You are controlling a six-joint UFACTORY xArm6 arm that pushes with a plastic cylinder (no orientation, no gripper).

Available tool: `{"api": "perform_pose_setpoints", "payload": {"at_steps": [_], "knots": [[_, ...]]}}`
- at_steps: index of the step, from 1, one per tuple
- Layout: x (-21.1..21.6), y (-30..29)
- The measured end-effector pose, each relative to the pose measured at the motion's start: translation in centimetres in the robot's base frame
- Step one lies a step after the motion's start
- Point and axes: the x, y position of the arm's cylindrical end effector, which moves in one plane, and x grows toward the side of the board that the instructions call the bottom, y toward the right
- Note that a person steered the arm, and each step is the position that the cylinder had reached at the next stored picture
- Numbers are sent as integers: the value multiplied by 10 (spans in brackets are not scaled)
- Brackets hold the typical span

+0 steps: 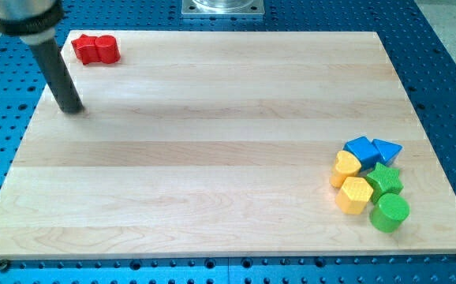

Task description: Separate the red star from the red circle

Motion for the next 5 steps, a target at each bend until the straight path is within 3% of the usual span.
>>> {"api": "perform_pose_setpoints", "payload": {"at_steps": [1,2,3,5], "knots": [[-65,-37],[-114,-36],[-123,6],[-13,170]]}}
